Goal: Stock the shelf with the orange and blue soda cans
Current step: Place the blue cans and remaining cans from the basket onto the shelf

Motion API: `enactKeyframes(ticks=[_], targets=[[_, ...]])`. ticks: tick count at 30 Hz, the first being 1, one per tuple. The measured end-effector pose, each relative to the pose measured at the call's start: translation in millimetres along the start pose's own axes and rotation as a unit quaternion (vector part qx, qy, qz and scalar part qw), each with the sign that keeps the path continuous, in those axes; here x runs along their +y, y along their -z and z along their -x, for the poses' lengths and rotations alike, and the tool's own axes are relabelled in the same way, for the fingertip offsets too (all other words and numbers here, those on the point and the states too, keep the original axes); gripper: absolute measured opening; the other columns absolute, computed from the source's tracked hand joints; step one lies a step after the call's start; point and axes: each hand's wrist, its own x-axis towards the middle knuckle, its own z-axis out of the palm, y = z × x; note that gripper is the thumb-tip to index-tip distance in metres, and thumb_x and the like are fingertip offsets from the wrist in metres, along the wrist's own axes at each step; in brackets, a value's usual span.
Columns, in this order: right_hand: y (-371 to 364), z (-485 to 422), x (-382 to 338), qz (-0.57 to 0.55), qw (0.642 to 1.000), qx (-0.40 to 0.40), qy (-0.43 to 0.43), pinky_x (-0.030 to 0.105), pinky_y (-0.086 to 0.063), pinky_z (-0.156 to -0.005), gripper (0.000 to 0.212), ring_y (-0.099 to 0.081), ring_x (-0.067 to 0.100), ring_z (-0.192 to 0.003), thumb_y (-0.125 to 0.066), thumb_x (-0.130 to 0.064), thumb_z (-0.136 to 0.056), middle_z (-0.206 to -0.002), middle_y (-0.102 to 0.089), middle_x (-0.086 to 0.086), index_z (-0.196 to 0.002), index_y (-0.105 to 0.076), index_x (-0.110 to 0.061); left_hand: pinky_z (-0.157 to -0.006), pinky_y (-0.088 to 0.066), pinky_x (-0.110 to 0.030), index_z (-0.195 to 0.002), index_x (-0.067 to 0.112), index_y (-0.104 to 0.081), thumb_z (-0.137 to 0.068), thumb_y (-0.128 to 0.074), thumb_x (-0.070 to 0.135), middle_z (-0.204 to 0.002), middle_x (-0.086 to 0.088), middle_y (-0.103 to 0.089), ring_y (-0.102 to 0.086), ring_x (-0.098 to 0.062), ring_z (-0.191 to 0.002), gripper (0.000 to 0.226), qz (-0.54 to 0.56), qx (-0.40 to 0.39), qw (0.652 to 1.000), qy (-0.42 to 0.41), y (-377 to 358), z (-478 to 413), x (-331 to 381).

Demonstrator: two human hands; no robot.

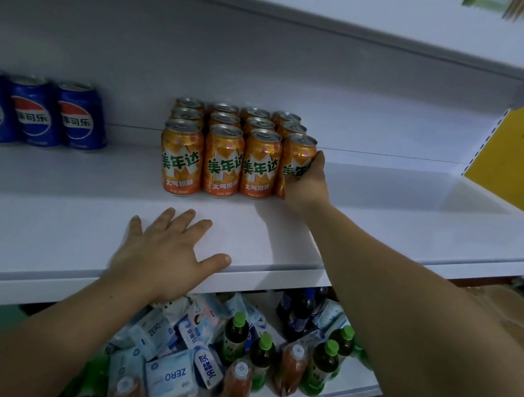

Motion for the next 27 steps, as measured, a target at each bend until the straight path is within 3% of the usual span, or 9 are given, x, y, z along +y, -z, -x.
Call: enactKeyframes(ticks=[4, 8, 11, 17, 19, 23, 27], targets=[[14, 8, -3, 0.041, 0.996, -0.057, -0.055, 0.038, -0.04, -0.093, 0.066, -0.05, 0.033, -0.122, -0.062, -0.035, -0.09, -0.137, -0.046, 0.015, -0.139, -0.027, -0.011, -0.118, -0.001, -0.055, -0.152, 0.039, -0.004, -0.082, -0.014, 0.081, -0.162, 0.01, 0.003, 0.004, -0.016, -0.148, 0.082, 0.013, -0.011, 1.0, 0.001, 5, 2, 2], [62, 40, 6, 0.161, 0.982, -0.089, -0.052, 0.039, -0.037, -0.104, 0.079, -0.039, 0.033, -0.135, -0.059, -0.043, -0.092, -0.152, -0.033, 0.014, -0.151, -0.019, -0.01, -0.117, 0.001, -0.056, -0.152, 0.038, -0.007, -0.084, -0.019, 0.08, -0.162, 0.009, 0.003, 0.004, -0.017, -0.149, 0.081, 0.029, -0.038, 0.999, 0.01, 11, 2, 3], [114, 68, 26, 0.212, 0.971, -0.091, -0.059, 0.035, -0.038, -0.101, 0.077, -0.041, 0.031, -0.133, -0.056, -0.043, -0.094, -0.154, -0.032, 0.012, -0.153, -0.018, -0.012, -0.117, -0.007, -0.054, -0.152, 0.031, -0.016, -0.085, -0.031, 0.076, -0.162, 0.003, -0.006, -0.005, -0.019, -0.148, 0.082, 0.046, -0.038, 0.998, 0.0, 19, 0, 20], [220, 137, 86, 0.225, 0.961, -0.048, -0.151, 0.033, -0.047, -0.073, 0.076, -0.058, 0.029, -0.108, -0.057, -0.046, -0.094, -0.141, -0.048, 0.013, -0.152, -0.02, -0.015, -0.117, -0.017, -0.047, -0.148, 0.026, -0.03, -0.087, -0.049, 0.063, -0.158, 0.001, -0.022, -0.019, -0.019, -0.145, 0.073, 0.078, 0.008, 0.974, -0.213, 13, 15, 157], [252, 164, 111, 0.23, 0.954, -0.029, -0.189, 0.034, -0.05, -0.079, 0.075, -0.057, 0.028, -0.111, -0.057, -0.045, -0.094, -0.144, -0.045, 0.012, -0.152, -0.021, -0.014, -0.116, -0.022, -0.046, -0.147, 0.026, -0.032, -0.087, -0.05, 0.063, -0.156, 0.0, -0.027, -0.024, -0.02, -0.143, 0.073, 0.077, -0.01, 0.959, -0.272, -3, 26, 205], [308, 214, 166, 0.239, 0.938, 0.001, -0.252, 0.033, -0.038, -0.098, 0.074, -0.04, 0.027, -0.134, -0.057, -0.043, -0.094, -0.153, -0.035, 0.009, -0.152, -0.023, -0.013, -0.116, -0.021, -0.05, -0.15, 0.026, -0.026, -0.087, -0.05, 0.063, -0.159, 0.002, -0.02, -0.02, -0.02, -0.145, 0.076, 0.06, -0.095, 0.94, -0.322, -49, 44, 285], [346, 252, 231, 0.246, 0.913, 0.013, -0.325, 0.033, -0.039, -0.098, 0.072, -0.045, 0.027, -0.129, -0.058, -0.042, -0.093, -0.15, -0.04, 0.009, -0.151, -0.024, -0.018, -0.115, -0.024, -0.045, -0.151, 0.024, -0.024, -0.089, -0.049, 0.062, -0.16, 0.0, -0.017, -0.02, -0.021, -0.145, 0.077, 0.043, -0.167, 0.918, -0.358, -99, 52, 350]])
